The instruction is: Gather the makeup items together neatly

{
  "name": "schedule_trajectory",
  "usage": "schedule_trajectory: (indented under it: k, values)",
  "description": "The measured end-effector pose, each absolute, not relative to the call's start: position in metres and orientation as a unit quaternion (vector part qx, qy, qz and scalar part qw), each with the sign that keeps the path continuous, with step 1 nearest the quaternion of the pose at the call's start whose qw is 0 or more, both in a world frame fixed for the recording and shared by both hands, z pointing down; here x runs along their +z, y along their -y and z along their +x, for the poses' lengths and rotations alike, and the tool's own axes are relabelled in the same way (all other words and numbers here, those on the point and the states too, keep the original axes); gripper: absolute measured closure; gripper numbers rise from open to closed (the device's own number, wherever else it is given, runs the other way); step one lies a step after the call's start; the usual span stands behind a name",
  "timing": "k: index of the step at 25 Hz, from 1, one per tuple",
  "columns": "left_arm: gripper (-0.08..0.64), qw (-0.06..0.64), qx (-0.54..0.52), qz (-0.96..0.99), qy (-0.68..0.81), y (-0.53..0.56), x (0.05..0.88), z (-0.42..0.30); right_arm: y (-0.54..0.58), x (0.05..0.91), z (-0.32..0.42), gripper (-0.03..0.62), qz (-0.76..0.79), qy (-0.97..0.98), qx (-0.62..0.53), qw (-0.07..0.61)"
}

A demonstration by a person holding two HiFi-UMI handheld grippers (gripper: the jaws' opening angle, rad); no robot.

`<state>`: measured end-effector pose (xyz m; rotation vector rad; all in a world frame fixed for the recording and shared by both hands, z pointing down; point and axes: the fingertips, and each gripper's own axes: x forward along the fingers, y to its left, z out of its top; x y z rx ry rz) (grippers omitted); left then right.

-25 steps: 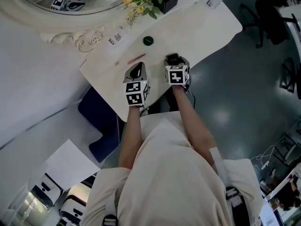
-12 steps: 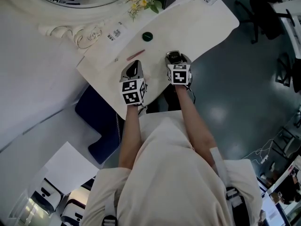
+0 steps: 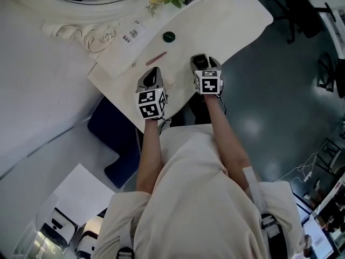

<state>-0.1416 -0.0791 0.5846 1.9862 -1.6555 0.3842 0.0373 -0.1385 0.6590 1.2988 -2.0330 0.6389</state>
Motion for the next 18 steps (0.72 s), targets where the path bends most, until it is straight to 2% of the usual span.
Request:
schedule_trajectory:
  k: [3,8,13,18]
  values:
    - [0.545,0.263,0.140,0.731,0.614,0.075,0.587,-0.145,0.132,0.637,0.023,0.278,0.480,0.793,0.207,0.313]
    - [0.545,0.273,0.138,0.722,0.621,0.067,0.593,-0.156,0.091,0.622,-0.049,0.278,0.373,0.853,0.214,0.295]
    - [0.545,0.275,0.140,0.721,0.620,0.057,0.598,-0.157,0.046,0.637,-0.098,0.279,0.290,0.872,0.228,0.321]
    - [0.545,0.273,0.143,0.723,0.619,0.050,0.598,-0.160,0.028,0.655,-0.110,0.279,0.276,0.863,0.242,0.348]
